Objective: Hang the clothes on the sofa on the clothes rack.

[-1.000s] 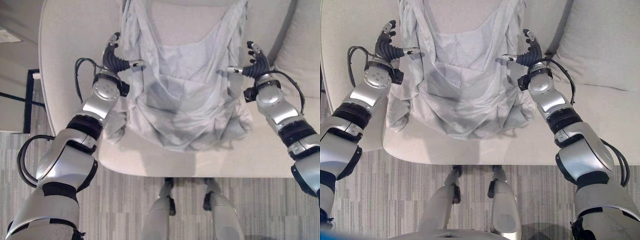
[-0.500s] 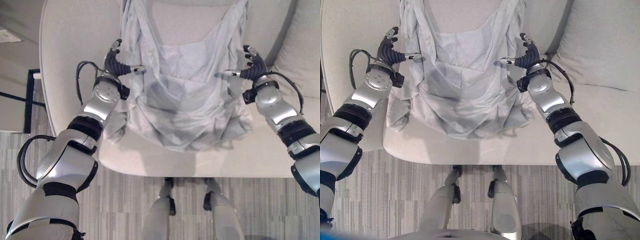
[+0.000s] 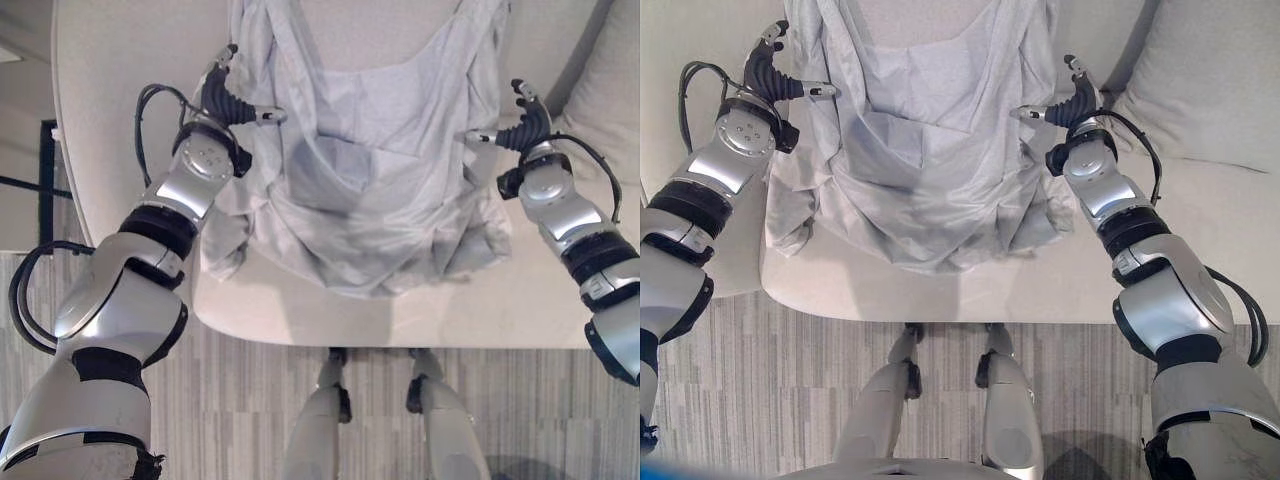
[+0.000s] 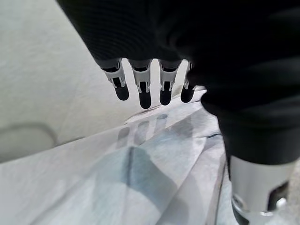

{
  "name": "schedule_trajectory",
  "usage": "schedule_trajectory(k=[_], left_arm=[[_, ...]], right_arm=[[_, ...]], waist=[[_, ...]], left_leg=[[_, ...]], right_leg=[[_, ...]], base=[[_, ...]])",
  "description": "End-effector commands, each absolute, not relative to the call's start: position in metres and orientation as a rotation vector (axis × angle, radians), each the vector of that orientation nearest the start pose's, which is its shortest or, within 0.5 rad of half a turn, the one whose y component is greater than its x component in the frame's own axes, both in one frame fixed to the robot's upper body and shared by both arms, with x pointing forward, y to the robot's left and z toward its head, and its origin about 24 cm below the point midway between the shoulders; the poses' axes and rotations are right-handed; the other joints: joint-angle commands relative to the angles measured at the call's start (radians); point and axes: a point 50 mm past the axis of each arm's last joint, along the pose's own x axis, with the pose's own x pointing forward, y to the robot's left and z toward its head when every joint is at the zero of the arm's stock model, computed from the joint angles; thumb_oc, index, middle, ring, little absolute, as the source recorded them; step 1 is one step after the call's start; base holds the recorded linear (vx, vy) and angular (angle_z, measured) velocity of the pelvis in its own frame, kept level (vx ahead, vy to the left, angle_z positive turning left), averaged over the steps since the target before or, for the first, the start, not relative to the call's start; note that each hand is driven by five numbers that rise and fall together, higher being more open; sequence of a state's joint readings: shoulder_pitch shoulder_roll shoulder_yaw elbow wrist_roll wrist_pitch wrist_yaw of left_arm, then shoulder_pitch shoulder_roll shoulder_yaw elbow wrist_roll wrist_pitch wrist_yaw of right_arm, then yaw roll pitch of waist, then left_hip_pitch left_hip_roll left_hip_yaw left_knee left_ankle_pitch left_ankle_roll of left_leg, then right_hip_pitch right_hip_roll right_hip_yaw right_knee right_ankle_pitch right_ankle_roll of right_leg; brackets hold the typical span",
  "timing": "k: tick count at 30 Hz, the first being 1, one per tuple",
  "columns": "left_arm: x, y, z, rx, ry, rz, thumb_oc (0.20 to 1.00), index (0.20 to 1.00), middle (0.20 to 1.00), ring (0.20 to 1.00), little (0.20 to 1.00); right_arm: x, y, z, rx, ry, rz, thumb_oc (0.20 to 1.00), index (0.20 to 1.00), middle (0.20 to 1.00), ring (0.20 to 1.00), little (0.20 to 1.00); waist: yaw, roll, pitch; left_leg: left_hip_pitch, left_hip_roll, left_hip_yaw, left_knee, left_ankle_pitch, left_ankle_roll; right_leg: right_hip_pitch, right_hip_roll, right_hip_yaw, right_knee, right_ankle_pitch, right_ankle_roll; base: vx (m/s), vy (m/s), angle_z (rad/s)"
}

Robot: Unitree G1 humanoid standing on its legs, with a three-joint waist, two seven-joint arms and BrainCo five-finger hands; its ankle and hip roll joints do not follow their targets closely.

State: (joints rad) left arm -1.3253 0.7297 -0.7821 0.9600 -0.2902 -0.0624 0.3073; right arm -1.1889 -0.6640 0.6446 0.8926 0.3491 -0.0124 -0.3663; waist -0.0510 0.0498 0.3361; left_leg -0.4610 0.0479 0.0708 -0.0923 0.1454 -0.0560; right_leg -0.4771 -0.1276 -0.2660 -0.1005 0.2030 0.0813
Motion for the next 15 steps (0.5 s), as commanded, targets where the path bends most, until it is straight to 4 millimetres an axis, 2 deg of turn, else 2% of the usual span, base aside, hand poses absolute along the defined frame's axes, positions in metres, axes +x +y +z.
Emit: schedule_trajectory(k=[1,3,6,15], left_arm=[[0.402,0.241,0.33,0.912,-0.434,0.411,1.0,1.0,1.0,1.0,1.0],[0.401,0.243,0.335,0.927,-0.438,0.42,1.0,1.0,1.0,1.0,1.0],[0.397,0.242,0.354,0.974,-0.465,0.44,1.0,1.0,1.0,1.0,1.0],[0.397,0.238,0.36,0.977,-0.467,0.42,1.0,1.0,1.0,1.0,1.0]], right_arm=[[0.404,-0.234,0.295,-0.681,-0.389,-0.389,1.0,1.0,1.0,1.0,1.0],[0.404,-0.235,0.297,-0.682,-0.387,-0.392,1.0,1.0,1.0,1.0,1.0],[0.403,-0.238,0.313,-0.669,-0.4,-0.399,1.0,1.0,1.0,1.0,1.0],[0.406,-0.229,0.32,-0.655,-0.397,-0.357,1.0,1.0,1.0,1.0,1.0]], waist=[[0.016,0.015,-0.021],[0.019,0.016,-0.02],[0.025,0.02,-0.02],[0.036,0.026,-0.023]], left_leg=[[0.005,-0.029,0.014,0.005,0.013,-0.078],[-0.002,-0.028,0.014,0.005,0.015,-0.079],[-0.034,-0.031,0.011,0.005,0.022,-0.083],[-0.054,-0.035,0.009,0.005,0.026,-0.083]], right_leg=[[-0.063,-0.009,0.031,0.013,0.02,0.181],[-0.07,-0.01,0.03,0.013,0.021,0.181],[-0.102,-0.01,0.029,0.013,0.025,0.181],[-0.124,-0.012,0.025,0.013,0.031,0.181]], base=[[0.0,0.0,0.0],[0.0,0.0,0.0],[0.0,0.0,0.0],[0.0,0.0,0.0]])
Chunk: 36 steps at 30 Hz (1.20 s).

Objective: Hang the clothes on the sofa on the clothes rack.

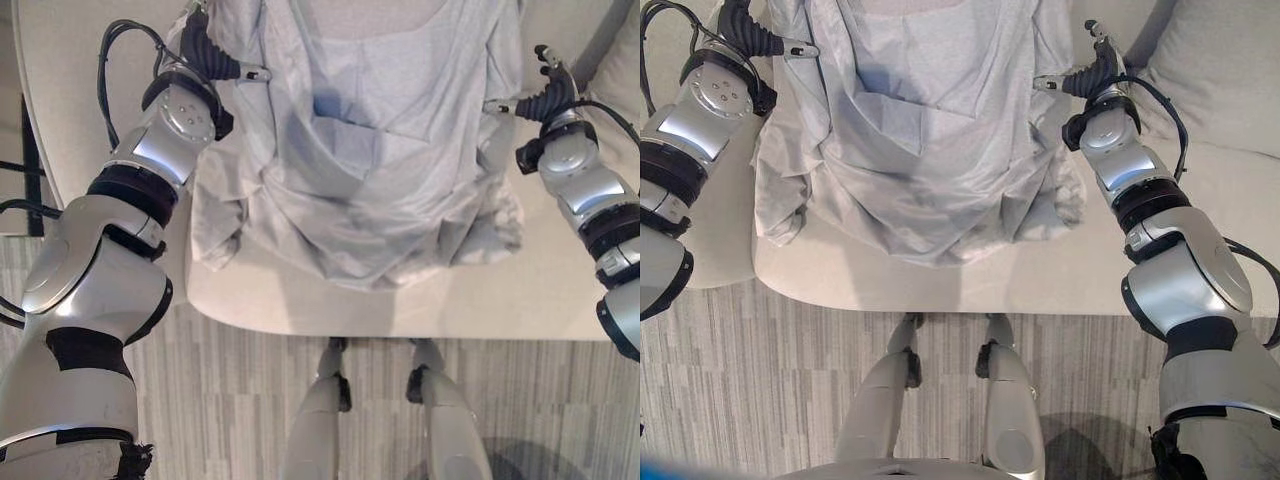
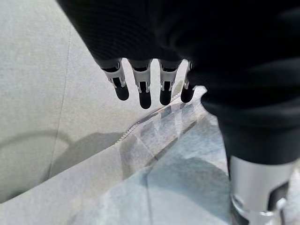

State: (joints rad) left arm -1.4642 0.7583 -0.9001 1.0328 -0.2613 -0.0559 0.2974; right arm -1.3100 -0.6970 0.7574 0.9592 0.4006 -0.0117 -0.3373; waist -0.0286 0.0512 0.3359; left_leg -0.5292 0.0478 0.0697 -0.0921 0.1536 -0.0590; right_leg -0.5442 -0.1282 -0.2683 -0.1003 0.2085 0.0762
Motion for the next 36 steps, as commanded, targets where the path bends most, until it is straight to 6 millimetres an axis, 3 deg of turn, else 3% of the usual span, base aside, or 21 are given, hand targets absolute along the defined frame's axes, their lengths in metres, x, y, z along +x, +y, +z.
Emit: schedule_trajectory(k=[1,14,24,36], left_arm=[[0.397,0.237,0.361,0.975,-0.47,0.417,1.0,1.0,1.0,1.0,1.0],[0.405,0.204,0.36,0.953,-0.498,0.308,1.0,1.0,1.0,1.0,1.0],[0.408,0.187,0.359,0.955,-0.509,0.262,1.0,1.0,1.0,1.0,1.0],[0.409,0.183,0.359,0.992,-0.506,0.247,1.0,1.0,1.0,1.0,1.0]], right_arm=[[0.407,-0.227,0.32,-0.658,-0.397,-0.348,1.0,1.0,1.0,1.0,1.0],[0.413,-0.204,0.325,-0.666,-0.386,-0.262,1.0,1.0,1.0,1.0,1.0],[0.413,-0.199,0.331,-0.666,-0.394,-0.257,1.0,1.0,1.0,1.0,1.0],[0.411,-0.19,0.338,-0.696,-0.447,-0.237,1.0,1.0,1.0,1.0,1.0]], waist=[[0.014,0.025,-0.023],[0.027,0.024,-0.031],[0.026,0.024,-0.029],[0.017,0.022,-0.024]], left_leg=[[0.013,-0.036,0.009,0.005,0.019,-0.08],[0.011,-0.043,0.002,0.005,0.021,-0.08],[0.011,-0.045,0.0,0.005,0.021,-0.078],[0.012,-0.046,0.004,0.005,0.02,-0.076]], right_leg=[[-0.059,-0.012,0.027,0.013,0.027,0.186],[-0.064,-0.015,0.026,0.013,0.031,0.186],[-0.063,-0.017,0.024,0.013,0.034,0.186],[-0.065,-0.019,0.024,0.013,0.038,0.186]], base=[[0.0,0.0,0.0],[0.0,-0.003,0.02],[0.0,0.0,0.0],[0.0,-0.001,0.01]])
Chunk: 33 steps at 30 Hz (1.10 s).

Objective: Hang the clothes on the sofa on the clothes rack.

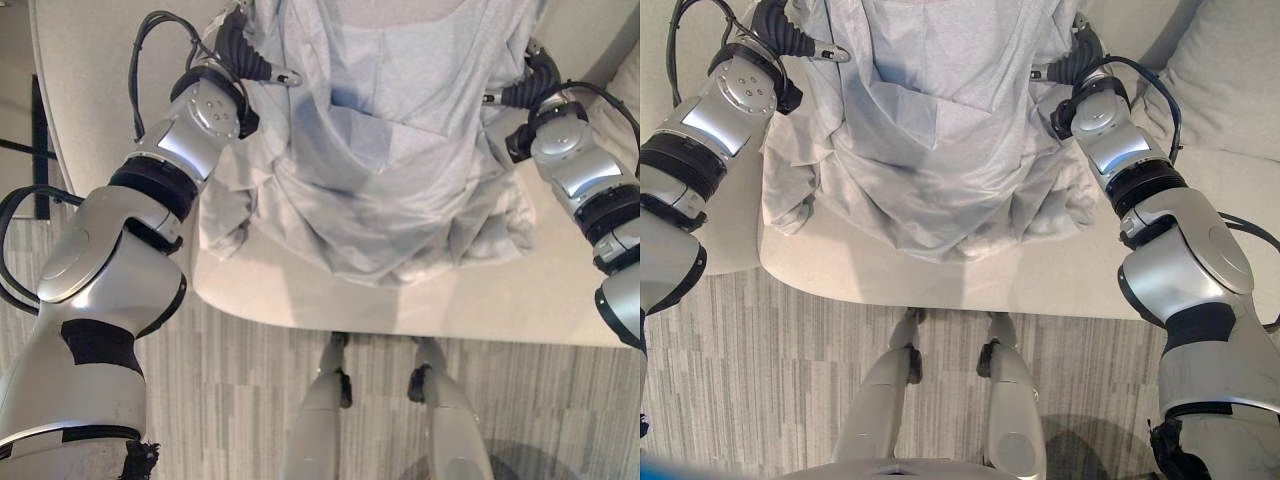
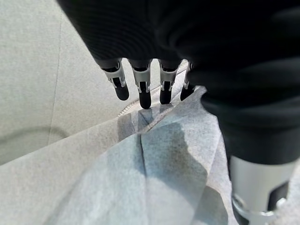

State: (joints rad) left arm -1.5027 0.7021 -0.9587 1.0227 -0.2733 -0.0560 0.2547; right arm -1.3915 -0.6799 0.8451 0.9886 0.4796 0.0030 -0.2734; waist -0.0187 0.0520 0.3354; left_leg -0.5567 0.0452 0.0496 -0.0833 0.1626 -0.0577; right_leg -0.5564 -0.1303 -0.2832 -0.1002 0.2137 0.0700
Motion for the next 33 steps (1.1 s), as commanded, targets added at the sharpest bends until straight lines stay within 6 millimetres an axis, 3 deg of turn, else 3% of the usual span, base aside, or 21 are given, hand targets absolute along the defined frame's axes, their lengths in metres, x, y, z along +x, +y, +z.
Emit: schedule_trajectory(k=[1,18,22,32,33], left_arm=[[0.409,0.183,0.359,0.992,-0.506,0.247,1.0,1.0,1.0,1.0,1.0],[0.405,0.196,0.366,1.292,-0.496,0.317,1.0,1.0,1.0,1.0,1.0],[0.402,0.198,0.375,1.477,-0.508,0.349,1.0,1.0,1.0,1.0,1.0],[0.401,0.202,0.377,1.57,-0.497,0.37,1.0,1.0,1.0,1.0,1.0],[0.401,0.202,0.377,1.57,-0.498,0.374,0.95,0.95,0.95,0.95,0.95]], right_arm=[[0.411,-0.19,0.338,-0.696,-0.447,-0.237,1.0,1.0,1.0,1.0,1.0],[0.404,-0.181,0.359,-0.769,-0.54,-0.202,1.0,1.0,1.0,1.0,1.0],[0.397,-0.168,0.373,-0.799,-0.624,-0.16,1.0,1.0,1.0,1.0,1.0],[0.39,-0.161,0.383,-0.824,-0.689,-0.134,1.0,1.0,1.0,1.0,1.0],[0.39,-0.161,0.384,-0.825,-0.689,-0.136,1.0,1.0,1.0,1.0,1.0]], waist=[[0.007,0.022,-0.024],[-0.002,0.018,-0.018],[-0.009,0.014,-0.019],[-0.017,0.008,-0.018],[-0.018,0.007,-0.018]], left_leg=[[0.039,-0.043,0.024,-0.004,0.011,-0.077],[0.025,-0.038,0.026,-0.004,0.015,-0.076],[0.012,-0.033,0.031,-0.004,0.016,-0.076],[0.006,-0.029,0.034,-0.004,0.015,-0.075],[0.005,-0.029,0.035,-0.004,0.015,-0.075]], right_leg=[[-0.052,-0.017,0.038,0.013,0.033,0.192],[-0.072,-0.019,0.04,0.013,0.039,0.192],[-0.085,-0.019,0.038,0.013,0.043,0.192],[-0.092,-0.02,0.039,0.013,0.046,0.192],[-0.093,-0.021,0.038,0.013,0.047,0.192]], base=[[0.0,0.0,0.0],[0.0,0.0,0.0],[0.0,0.0,0.0],[0.0,0.002,-0.01],[0.0,0.0,0.0]])
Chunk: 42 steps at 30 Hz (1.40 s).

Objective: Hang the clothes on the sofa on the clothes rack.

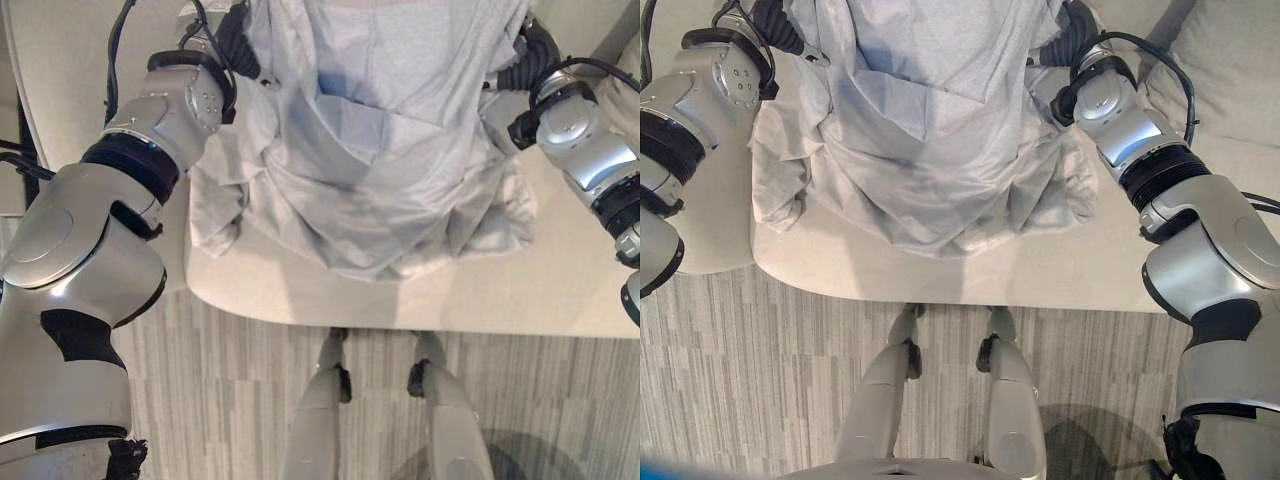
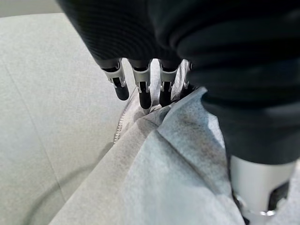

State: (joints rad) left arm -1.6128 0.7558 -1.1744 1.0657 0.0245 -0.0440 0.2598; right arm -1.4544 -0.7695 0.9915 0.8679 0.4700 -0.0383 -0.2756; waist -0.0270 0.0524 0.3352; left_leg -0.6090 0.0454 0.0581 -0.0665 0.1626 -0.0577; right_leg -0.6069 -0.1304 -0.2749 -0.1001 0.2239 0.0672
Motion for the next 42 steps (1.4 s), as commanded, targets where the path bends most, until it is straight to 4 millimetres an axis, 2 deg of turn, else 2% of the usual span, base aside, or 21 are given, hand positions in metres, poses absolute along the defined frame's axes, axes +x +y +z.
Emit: schedule_trajectory(k=[1,2,3,4,9,20,25,28,30,32,36,41,42], left_arm=[[0.401,0.203,0.379,1.571,-0.496,0.384,0.589,0.589,0.589,0.589,0.589],[0.401,0.203,0.379,1.571,-0.499,0.385,0.448,0.448,0.448,0.448,0.448],[0.401,0.203,0.38,1.574,-0.499,0.389,0.2,0.2,0.2,0.2,0.2],[0.401,0.203,0.381,1.576,-0.501,0.392,0.2,0.2,0.2,0.2,0.2],[0.4,0.203,0.381,1.531,-0.514,0.406,0.2,0.2,0.2,0.2,0.2],[0.398,0.202,0.382,1.46,-0.549,0.416,0.2,0.2,0.2,0.2,0.2],[0.398,0.199,0.378,1.371,-0.591,0.426,0.2,0.2,0.2,0.2,0.2],[0.398,0.194,0.369,1.233,-0.65,0.448,0.2,0.2,0.2,0.2,0.2],[0.398,0.191,0.366,1.192,-0.665,0.451,0.2,0.2,0.2,0.2,0.2],[0.397,0.187,0.358,1.112,-0.707,0.484,0.2,0.2,0.2,0.2,0.2],[0.394,0.181,0.348,1.023,-0.774,0.54,0.2,0.2,0.2,0.2,0.2],[0.388,0.171,0.339,0.933,-0.848,0.569,0.2,0.2,0.2,0.2,0.2],[0.386,0.168,0.336,0.891,-0.869,0.573,0.2,0.2,0.2,0.2,0.2]], right_arm=[[0.39,-0.161,0.383,-0.828,-0.688,-0.133,1.0,1.0,1.0,1.0,1.0],[0.39,-0.16,0.384,-0.829,-0.689,-0.131,1.0,1.0,1.0,1.0,1.0],[0.39,-0.159,0.384,-0.827,-0.69,-0.129,0.542,0.542,0.542,0.542,0.542],[0.39,-0.159,0.384,-0.824,-0.692,-0.127,0.2,0.2,0.2,0.2,0.2],[0.387,-0.153,0.385,-0.806,-0.72,-0.104,0.2,0.2,0.2,0.2,0.2],[0.382,-0.156,0.382,-0.756,-0.755,-0.104,0.2,0.2,0.2,0.2,0.2],[0.379,-0.156,0.369,-0.69,-0.78,-0.104,0.2,0.2,0.2,0.2,0.2],[0.377,-0.155,0.354,-0.645,-0.811,-0.149,0.2,0.2,0.2,0.2,0.2],[0.375,-0.153,0.351,-0.637,-0.823,-0.162,0.2,0.2,0.2,0.2,0.2],[0.374,-0.149,0.34,-0.588,-0.846,-0.209,0.2,0.2,0.2,0.2,0.2],[0.367,-0.143,0.333,-0.559,-0.904,-0.277,0.2,0.2,0.2,0.2,0.2],[0.363,-0.136,0.325,-0.593,-0.948,-0.343,0.2,0.2,0.2,0.2,0.2],[0.362,-0.136,0.321,-0.611,-0.958,-0.367,0.2,0.2,0.2,0.2,0.2]], waist=[[-0.01,0.004,-0.017],[-0.012,0.005,-0.016],[-0.013,0.005,-0.016],[-0.014,0.004,-0.016],[-0.022,-0.003,-0.012],[-0.022,-0.006,-0.004],[-0.018,-0.003,-0.005],[-0.014,-0.003,-0.014],[-0.014,-0.004,-0.017],[-0.01,-0.007,-0.031],[-0.01,-0.012,-0.063],[-0.007,-0.015,-0.113],[-0.007,-0.016,-0.141]], left_leg=[[0.058,-0.028,0.027,-0.021,0.015,-0.075],[0.058,-0.029,0.028,-0.021,0.015,-0.076],[0.058,-0.03,0.029,-0.021,0.015,-0.075],[0.057,-0.029,0.03,-0.021,0.015,-0.075],[0.06,-0.028,0.031,-0.021,0.012,-0.073],[0.08,-0.026,0.033,-0.021,0.007,-0.073],[0.11,-0.025,0.033,-0.021,-0.002,-0.072],[0.153,-0.022,0.033,-0.021,-0.016,-0.069],[0.163,-0.021,0.034,-0.021,-0.019,-0.069],[0.193,-0.019,0.034,-0.021,-0.031,-0.067],[0.247,-0.018,0.039,-0.018,-0.052,-0.065],[0.311,-0.014,0.05,-0.011,-0.079,-0.063],[0.339,-0.012,0.055,-0.009,-0.089,-0.064]], right_leg=[[-0.044,-0.02,0.03,0.013,0.037,0.195],[-0.045,-0.02,0.031,0.013,0.038,0.195],[-0.046,-0.019,0.032,0.013,0.039,0.195],[-0.046,-0.019,0.032,0.013,0.038,0.195],[-0.045,-0.021,0.035,0.013,0.037,0.195],[-0.026,-0.02,0.037,0.013,0.033,0.195],[0.006,-0.019,0.038,0.013,0.024,0.195],[0.049,-0.02,0.04,0.013,0.012,0.195],[0.062,-0.021,0.04,0.013,0.008,0.195],[0.097,-0.023,0.039,0.013,-0.003,0.195],[0.156,-0.028,0.036,0.013,-0.023,0.195],[0.223,-0.042,0.029,0.013,-0.048,0.192],[0.253,-0.046,0.024,0.013,-0.062,0.19]], base=[[0.0,0.0,0.0],[0.0,0.0,0.0],[0.0,0.0,0.0],[0.0,0.0,0.0],[0.0,0.0,0.0],[0.0,0.0,0.0],[0.0,-0.007,0.0],[0.0,-0.026,0.0],[0.0,-0.015,0.01],[-0.01,-0.039,0.02],[0.0,-0.004,0.01],[0.04,-0.017,0.06],[0.05,-0.014,0.1]])
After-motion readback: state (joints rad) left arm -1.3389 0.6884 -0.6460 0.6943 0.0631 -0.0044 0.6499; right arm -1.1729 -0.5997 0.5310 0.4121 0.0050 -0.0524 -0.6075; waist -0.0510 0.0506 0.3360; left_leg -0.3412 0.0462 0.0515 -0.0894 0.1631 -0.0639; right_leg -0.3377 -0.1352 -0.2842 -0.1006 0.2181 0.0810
